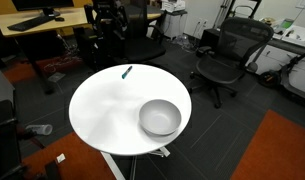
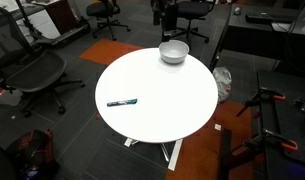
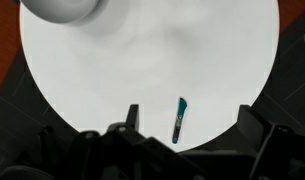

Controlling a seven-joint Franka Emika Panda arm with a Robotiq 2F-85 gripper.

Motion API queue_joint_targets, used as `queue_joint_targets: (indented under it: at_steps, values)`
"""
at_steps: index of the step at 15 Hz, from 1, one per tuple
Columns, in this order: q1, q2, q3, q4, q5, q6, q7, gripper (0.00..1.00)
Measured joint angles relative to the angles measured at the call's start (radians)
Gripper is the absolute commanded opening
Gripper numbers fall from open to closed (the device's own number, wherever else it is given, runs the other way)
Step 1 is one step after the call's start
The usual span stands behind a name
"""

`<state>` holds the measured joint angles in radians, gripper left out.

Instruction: Place the marker inside the grey bowl

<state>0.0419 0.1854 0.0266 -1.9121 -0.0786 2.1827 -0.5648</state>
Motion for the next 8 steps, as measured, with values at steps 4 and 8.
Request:
queue_joint_targets:
  at_steps: [4, 8]
  values:
    - [0.001, 0.098, 0.029, 0.077, 0.0, 0.024, 0.013, 1.0]
    - [0.003, 0.184, 0.052, 0.151, 0.0, 0.042, 0.044, 1.0]
